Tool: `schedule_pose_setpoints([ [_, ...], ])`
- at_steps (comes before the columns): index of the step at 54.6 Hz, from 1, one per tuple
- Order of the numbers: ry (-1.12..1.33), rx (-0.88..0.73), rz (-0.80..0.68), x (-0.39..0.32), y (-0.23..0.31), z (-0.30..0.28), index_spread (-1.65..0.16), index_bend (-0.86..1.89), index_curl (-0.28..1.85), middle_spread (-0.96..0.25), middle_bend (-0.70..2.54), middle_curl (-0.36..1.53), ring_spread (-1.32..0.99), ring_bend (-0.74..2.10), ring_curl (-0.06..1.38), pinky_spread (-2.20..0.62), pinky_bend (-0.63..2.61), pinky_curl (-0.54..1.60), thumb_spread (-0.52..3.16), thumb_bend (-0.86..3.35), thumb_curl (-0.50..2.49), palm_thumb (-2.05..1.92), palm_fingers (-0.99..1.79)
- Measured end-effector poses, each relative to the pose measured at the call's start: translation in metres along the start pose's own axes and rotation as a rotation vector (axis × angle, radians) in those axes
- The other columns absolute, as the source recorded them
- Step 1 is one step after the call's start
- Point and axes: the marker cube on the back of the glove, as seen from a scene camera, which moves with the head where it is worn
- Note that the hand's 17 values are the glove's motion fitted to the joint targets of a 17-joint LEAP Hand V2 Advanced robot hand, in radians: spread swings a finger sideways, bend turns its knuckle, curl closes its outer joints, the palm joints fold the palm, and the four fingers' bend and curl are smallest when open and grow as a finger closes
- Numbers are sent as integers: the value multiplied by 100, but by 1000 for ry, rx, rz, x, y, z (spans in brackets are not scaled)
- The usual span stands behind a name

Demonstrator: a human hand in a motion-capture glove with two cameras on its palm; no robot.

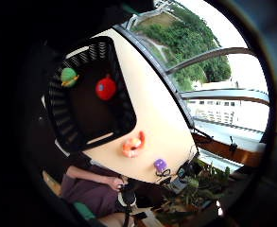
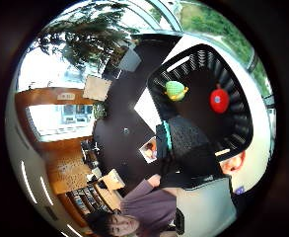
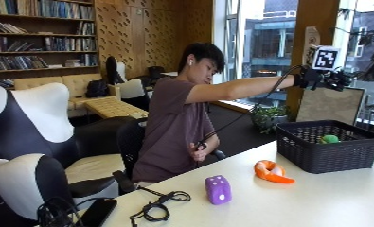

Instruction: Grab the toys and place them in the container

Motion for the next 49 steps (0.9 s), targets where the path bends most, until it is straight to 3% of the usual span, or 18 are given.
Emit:
schedule_pose_setpoints([
  [2, -55, 11, -106, 1, 12, -9, -24, 3, 26, 2, 8, 33, 4, 19, 40, 6, 89, 37, 132, 12, 68, 0, -39],
  [7, 30, 41, 72, 35, 33, -30, -24, 3, 22, 2, 9, 30, 4, 18, 39, 6, 87, 36, 135, 10, 62, 1, -38],
  [10, -5, 66, 10, 54, 53, -46, -24, 4, 21, 2, 9, 28, 4, 18, 38, 6, 87, 36, 136, 9, 59, 2, -37],
  [16, 89, 90, 289, 114, 83, -67, -24, 4, 18, 1, 10, 26, 4, 18, 38, 6, 85, 35, 138, 8, 54, 3, -35],
  [21, 95, 106, 161, 156, 124, -82, -24, 4, 16, 1, 10, 25, 4, 18, 37, 6, 84, 35, 138, 6, 50, 4, -34],
  [29, 77, 136, 233, 231, 179, -95, -23, 4, 14, 1, 11, 23, 4, 20, 38, 6, 83, 35, 139, 4, 46, 6, -31],
  [35, 62, 130, 144, 282, 231, -94, -23, 5, 12, 0, 12, 22, 4, 20, 38, 6, 84, 35, 139, 3, 44, 7, -29],
  [40, 100, 131, 353, 343, 261, -80, -23, 5, 12, 1, 12, 22, 4, 20, 38, 6, 85, 35, 139, 2, 42, 8, -29],
  [49, 77, 58, 405, 410, 303, -24, -23, 6, 11, 1, 11, 21, 4, 21, 39, 6, 86, 36, 139, 0, 40, 9, -27],
])
